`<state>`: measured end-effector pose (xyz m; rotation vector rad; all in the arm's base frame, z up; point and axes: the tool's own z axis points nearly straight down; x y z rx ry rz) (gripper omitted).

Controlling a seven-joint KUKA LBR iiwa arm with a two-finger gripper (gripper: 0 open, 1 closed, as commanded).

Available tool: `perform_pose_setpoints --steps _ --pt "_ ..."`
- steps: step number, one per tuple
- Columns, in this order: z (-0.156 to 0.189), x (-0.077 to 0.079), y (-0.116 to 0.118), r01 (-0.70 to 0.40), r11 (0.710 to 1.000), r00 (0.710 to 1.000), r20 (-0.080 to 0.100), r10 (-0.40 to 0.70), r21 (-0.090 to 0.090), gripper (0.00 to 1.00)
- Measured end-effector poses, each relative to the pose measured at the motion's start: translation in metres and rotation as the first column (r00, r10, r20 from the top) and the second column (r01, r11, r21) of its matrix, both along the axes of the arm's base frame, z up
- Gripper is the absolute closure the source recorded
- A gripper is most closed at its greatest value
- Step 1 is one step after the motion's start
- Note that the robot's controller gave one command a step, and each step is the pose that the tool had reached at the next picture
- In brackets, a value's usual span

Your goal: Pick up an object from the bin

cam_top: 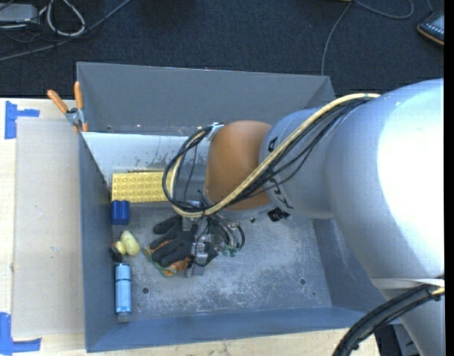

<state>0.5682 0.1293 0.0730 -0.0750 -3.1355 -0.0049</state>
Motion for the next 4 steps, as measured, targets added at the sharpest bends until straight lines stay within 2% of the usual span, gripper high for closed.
perform_pose_setpoints --steps 1,2,3,4 --pt "-0.002 -0.017 0.002 -0.204 0.979 0.979 -0.002 0.204 0.000 0.00" --pt "0.058 -0.008 0.005 -0.239 0.971 0.971 -0.005 0.239 0.001 0.00" --pt "0.064 -0.018 0.009 -0.070 0.998 0.998 0.000 0.070 -0.001 0.00" --pt "0.054 0.012 0.032 -0.291 0.957 0.957 -0.002 0.291 0.000 0.00"
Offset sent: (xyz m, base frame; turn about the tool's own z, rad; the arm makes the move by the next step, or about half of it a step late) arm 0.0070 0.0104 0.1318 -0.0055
